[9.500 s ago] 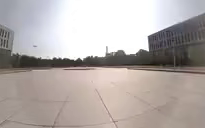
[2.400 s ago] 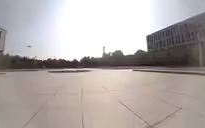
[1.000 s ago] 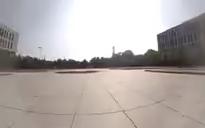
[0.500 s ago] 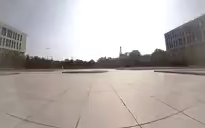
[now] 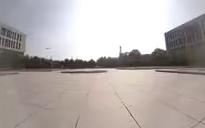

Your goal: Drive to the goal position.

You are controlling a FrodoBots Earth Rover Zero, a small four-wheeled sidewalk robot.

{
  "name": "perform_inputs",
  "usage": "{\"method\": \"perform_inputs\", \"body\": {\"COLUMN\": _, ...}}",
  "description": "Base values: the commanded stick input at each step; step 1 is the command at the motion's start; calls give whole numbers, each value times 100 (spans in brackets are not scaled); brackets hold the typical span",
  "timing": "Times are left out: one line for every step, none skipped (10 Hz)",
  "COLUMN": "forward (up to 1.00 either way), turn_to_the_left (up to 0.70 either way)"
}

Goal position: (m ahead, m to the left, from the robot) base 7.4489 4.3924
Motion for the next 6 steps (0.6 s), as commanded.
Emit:
{"method": "perform_inputs", "body": {"forward": 70, "turn_to_the_left": 0}}
{"method": "perform_inputs", "body": {"forward": 70, "turn_to_the_left": 0}}
{"method": "perform_inputs", "body": {"forward": 70, "turn_to_the_left": 0}}
{"method": "perform_inputs", "body": {"forward": 70, "turn_to_the_left": 0}}
{"method": "perform_inputs", "body": {"forward": 70, "turn_to_the_left": 0}}
{"method": "perform_inputs", "body": {"forward": 70, "turn_to_the_left": 0}}
